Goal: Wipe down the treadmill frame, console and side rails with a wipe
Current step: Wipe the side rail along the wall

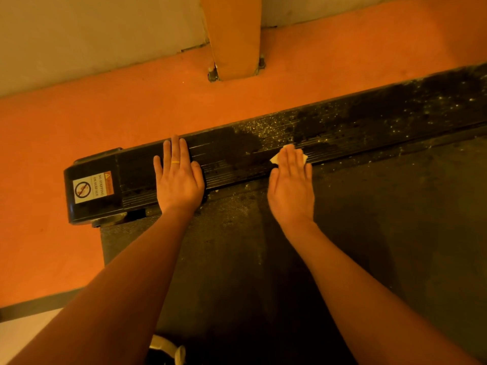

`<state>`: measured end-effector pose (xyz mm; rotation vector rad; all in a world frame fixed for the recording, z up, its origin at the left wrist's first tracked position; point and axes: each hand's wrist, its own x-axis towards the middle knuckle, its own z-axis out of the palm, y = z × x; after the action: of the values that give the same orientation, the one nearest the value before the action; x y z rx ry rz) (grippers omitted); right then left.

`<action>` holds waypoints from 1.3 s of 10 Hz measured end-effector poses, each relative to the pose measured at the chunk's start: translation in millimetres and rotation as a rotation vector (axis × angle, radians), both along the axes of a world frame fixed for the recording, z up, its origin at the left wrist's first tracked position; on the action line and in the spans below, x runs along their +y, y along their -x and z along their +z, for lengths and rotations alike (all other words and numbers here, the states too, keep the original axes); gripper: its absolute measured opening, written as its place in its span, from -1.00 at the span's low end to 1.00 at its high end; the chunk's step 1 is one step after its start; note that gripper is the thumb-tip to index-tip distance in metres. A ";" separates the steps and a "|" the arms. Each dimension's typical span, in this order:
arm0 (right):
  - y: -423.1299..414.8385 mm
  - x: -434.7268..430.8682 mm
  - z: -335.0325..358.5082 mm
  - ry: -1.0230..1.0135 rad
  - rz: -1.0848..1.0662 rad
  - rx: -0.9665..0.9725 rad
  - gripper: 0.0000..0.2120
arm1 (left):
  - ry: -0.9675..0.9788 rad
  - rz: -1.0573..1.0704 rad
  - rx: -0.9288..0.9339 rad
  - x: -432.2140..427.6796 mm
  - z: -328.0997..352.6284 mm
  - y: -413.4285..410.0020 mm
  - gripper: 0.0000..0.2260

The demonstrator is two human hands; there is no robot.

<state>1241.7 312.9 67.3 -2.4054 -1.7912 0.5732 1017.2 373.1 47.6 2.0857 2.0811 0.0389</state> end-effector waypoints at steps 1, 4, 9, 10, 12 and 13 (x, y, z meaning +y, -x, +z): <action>4.9 4.1 0.0 -0.002 -0.069 0.027 -0.47 | -0.001 0.002 -0.002 0.2 0.2 0.3 -0.43; -20.8 4.7 -5.2 -0.030 -0.053 -0.044 -0.48 | -0.001 -0.001 -0.003 0.7 -1.0 0.9 -0.44; -55.5 15.7 -7.3 -0.029 -0.242 0.001 -0.47 | -0.003 -0.001 -0.001 0.7 -0.2 0.3 -0.46; -25.7 6.0 -2.8 -0.041 -0.182 0.001 -0.47 | 0.005 -0.001 0.010 0.8 -0.1 0.1 -0.46; 67.1 -6.8 3.7 -0.006 0.263 0.065 -0.45 | -0.005 -0.002 0.005 1.1 -1.6 0.5 -0.46; 73.7 9.2 2.0 0.013 0.327 0.045 -0.45 | -0.003 0.000 0.003 0.1 -1.2 0.1 -0.46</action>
<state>1168.0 322.1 69.3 -2.0987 -2.1829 0.6624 1017.1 373.2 46.4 2.0884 2.0848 0.0384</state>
